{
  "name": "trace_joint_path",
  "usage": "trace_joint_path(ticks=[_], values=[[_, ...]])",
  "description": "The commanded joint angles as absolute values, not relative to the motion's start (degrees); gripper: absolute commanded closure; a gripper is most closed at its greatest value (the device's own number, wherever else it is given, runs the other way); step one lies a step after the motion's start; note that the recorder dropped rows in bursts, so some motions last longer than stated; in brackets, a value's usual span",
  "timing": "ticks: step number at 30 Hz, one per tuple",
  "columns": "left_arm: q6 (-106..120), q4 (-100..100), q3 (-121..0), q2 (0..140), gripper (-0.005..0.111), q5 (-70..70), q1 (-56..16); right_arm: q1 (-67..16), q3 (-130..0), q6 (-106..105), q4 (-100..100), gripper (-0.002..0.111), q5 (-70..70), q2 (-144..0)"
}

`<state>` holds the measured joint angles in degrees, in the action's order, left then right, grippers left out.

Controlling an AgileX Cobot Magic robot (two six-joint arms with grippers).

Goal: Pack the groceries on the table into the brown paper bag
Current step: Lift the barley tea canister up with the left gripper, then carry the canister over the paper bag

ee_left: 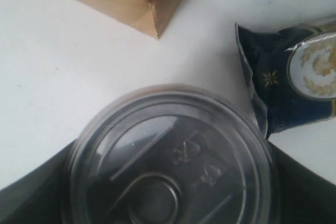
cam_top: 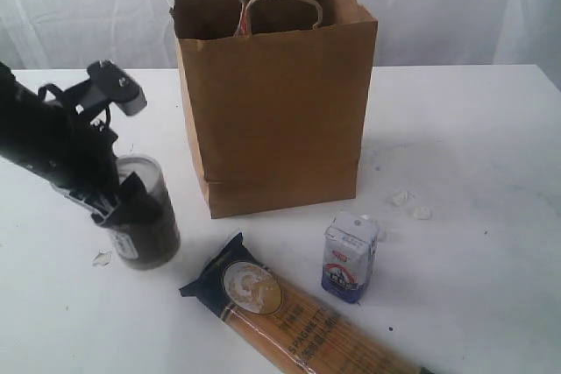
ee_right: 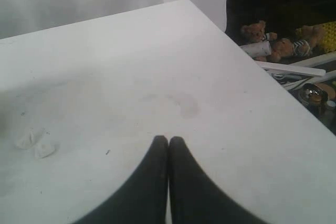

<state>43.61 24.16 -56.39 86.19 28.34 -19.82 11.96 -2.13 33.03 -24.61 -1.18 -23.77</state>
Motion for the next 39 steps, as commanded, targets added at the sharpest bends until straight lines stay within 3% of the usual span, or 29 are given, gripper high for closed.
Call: trace_joint_path(ticks=[1, 12, 19, 26, 39], values=[[40.5, 25.2, -61.3, 81.8, 0.107, 30.5, -20.1, 11.8, -1.6, 33.2, -24.8, 0.108, -0.4, -24.0], [40.5, 22.6, -71.1, 72.6, 0.107, 39.7, -20.1, 11.8, -1.6, 33.2, -24.8, 0.108, -0.4, -24.0], [40.5, 24.9, -80.1, 69.3, 0.107, 20.8, -20.1, 11.8, -1.6, 33.2, -24.8, 0.108, -0.4, -24.0], [40.5, 36.0, -81.3, 70.4, 0.107, 0.7, -20.1, 11.8, -1.6, 33.2, -24.8, 0.108, -0.4, -24.0], [37.3, 39.4, -81.3, 72.7, 0.107, 0.0, -20.1, 11.3, -1.6, 33.2, -24.8, 0.108, -0.4, -24.0]])
